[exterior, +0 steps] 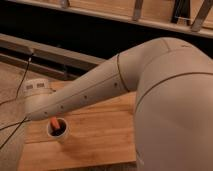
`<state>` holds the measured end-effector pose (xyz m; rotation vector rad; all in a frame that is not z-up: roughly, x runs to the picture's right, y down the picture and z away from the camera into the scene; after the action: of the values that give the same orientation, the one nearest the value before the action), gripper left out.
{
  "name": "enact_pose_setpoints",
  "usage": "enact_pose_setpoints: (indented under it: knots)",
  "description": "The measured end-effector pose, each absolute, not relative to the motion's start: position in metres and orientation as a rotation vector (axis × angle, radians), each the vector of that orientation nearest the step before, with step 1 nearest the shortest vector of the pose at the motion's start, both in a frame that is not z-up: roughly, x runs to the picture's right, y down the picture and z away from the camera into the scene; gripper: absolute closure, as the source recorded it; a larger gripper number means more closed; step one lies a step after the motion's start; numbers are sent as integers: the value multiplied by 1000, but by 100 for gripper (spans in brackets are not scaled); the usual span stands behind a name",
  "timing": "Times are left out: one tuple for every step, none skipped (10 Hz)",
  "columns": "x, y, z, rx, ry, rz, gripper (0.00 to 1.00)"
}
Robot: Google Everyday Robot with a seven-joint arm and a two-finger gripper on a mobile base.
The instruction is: Place the pepper in the ceramic cup
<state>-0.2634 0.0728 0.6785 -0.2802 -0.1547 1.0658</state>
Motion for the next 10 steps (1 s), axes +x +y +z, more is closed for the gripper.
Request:
enact_pose_setpoints:
  knots:
    - [-263, 73, 678, -281, -155, 1068, 32]
    - [-263, 72, 678, -283, -154, 1070, 32]
    - [-263, 72, 678, -285, -153, 1072, 32]
    - [-262, 71, 678, -285, -150, 1077, 32]
    - [-259, 69, 678, -286, -143, 1079, 32]
    - [-258, 68, 679, -287, -137, 1082, 32]
    - [-256, 68, 680, -293, -127, 1086, 32]
    - [-256, 68, 680, -298, -123, 1088, 32]
    - [-257, 68, 681, -303, -121, 1090, 32]
    - [-257, 67, 681, -310, -118, 1092, 32]
